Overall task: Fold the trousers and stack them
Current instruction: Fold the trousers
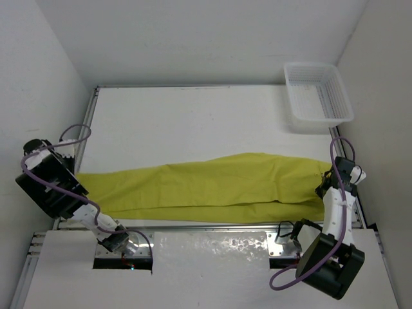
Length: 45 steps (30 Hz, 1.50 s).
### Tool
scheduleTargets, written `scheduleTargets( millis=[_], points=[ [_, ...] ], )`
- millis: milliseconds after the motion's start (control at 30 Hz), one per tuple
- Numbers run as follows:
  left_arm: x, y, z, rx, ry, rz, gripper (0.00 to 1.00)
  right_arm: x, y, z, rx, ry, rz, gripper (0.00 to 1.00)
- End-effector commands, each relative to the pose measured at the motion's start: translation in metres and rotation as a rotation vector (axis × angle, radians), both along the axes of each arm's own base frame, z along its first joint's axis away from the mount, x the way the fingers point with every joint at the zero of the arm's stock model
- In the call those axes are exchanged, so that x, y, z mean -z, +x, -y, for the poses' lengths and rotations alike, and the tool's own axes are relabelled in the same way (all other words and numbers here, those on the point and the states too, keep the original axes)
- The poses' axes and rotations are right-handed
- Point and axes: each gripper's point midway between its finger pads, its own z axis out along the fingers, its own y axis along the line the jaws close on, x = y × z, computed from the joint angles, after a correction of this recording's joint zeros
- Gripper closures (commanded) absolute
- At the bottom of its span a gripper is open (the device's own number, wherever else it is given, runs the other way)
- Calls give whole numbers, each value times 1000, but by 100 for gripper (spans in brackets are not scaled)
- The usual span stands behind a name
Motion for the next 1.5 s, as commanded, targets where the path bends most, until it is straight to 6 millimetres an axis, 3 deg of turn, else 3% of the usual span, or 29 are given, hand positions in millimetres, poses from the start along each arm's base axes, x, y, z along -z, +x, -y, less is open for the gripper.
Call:
scheduleTargets(
  millis=[0, 133, 400, 433, 467, 533, 567, 600, 667, 800, 867, 900, 1000, 1067, 1100, 1200, 1267, 1333, 1367, 1400, 1467],
  points=[
    [-55, 42, -24, -10, 90, 172, 100, -20, 14, 14, 11, -59, 51, 100],
    [-79, 60, -38, -18, 120, 240, 100, -24, 14, 17, 13, -73, 49, 100],
    [-42, 44, -33, -14, 56, 108, 100, -46, 24, 26, -23, -125, 66, 100],
    [-39, 44, -33, -17, 54, 99, 96, -46, 24, 27, -25, -126, 65, 100],
    [-32, 43, -32, -30, 45, 81, 76, -46, 24, 27, -33, -126, 62, 100],
    [-29, 44, -34, -44, 51, 53, 60, -44, 27, 24, -55, -113, 66, 99],
    [-30, 44, -33, -43, 47, 52, 52, -45, 29, 24, -63, -110, 71, 79],
    [-34, 46, -34, -43, 51, 63, 52, -46, 30, 23, -66, -104, 75, 65],
    [-44, 45, -34, -43, 64, 70, 51, -53, 31, 24, -48, -103, 80, 45],
    [-64, 30, -25, 16, 65, 23, 51, -84, 34, 31, 2, -141, 123, 38],
    [-57, 4, -11, 47, 45, -71, 51, -106, 55, 20, -77, -111, 228, 42],
    [-56, -8, -7, 49, 40, -118, 51, -119, 76, 2, -200, -61, 308, 46],
    [-39, -38, -7, -34, 33, -227, 51, -123, 105, -51, -469, 7, 348, 45],
    [-29, -41, -13, -106, 26, -212, 49, -107, 101, -60, -476, 2, 272, 44],
    [-21, -44, -15, -157, 6, -219, 47, -93, 97, -61, -451, 29, 246, 48],
    [-11, -37, 6, -120, -82, -203, 43, -68, 95, -73, -460, 113, 200, 57],
    [-11, -25, 19, -47, -45, -174, 43, -41, 83, -81, -431, 173, 133, 57],
    [5, -31, 35, 13, 5, -242, 43, -21, 70, -80, -376, 190, 75, 59],
    [15, -27, 35, 17, 22, -234, 43, -2, 61, -81, -337, 211, 38, 60],
    [25, -36, 37, 14, 37, -280, 43, 7, 58, -80, -314, 213, 24, 60],
    [42, -33, 37, -4, 39, -304, 45, 30, 53, -80, -269, 234, -11, 60]
  ],
)
